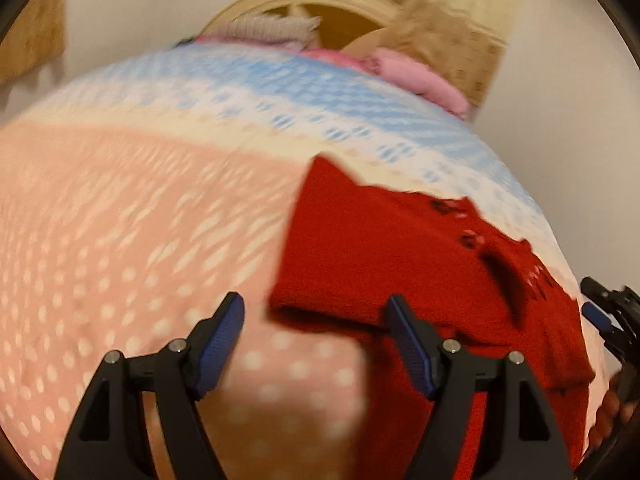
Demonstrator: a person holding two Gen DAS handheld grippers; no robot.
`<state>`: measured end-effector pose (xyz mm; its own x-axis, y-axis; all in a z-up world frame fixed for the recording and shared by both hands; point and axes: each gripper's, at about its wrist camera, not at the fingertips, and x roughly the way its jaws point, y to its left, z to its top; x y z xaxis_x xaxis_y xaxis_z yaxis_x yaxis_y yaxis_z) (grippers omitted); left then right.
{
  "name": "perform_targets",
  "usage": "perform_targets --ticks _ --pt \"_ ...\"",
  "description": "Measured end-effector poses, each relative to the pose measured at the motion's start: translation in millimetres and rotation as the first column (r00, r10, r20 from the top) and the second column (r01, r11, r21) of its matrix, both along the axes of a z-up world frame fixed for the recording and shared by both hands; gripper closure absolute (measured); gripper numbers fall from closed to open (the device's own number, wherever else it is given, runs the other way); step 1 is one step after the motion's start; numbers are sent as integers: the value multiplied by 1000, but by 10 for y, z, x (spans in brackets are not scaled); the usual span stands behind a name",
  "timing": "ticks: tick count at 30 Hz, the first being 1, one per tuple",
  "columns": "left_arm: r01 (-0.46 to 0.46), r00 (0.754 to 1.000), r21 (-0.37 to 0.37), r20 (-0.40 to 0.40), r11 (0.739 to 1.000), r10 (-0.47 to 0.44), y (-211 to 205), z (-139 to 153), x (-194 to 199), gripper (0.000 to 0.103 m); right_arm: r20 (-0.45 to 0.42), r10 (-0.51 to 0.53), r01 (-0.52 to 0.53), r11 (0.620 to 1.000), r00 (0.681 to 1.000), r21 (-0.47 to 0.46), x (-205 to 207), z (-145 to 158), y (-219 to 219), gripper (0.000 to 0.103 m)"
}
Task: Fold small clothes
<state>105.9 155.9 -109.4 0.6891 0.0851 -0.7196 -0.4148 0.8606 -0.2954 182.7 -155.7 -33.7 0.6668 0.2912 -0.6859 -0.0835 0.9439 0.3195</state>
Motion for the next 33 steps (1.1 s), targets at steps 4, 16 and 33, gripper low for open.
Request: perform_targets --ticks 4,16,33 --pt "-15 999 -53 45 998 18 62 -52 -69 27 28 241 -235 961 970 -145 -108 86 893 44" --pt "-1 999 -26 45 1000 2 41 -66 -139 23 -123 234 -262 907 965 -331 396 -282 1459 99" --pt "115 993 56 -40 992 -113 -251 -32 79 23 304 300 -300 953 905 -46 100 1315 1312 99"
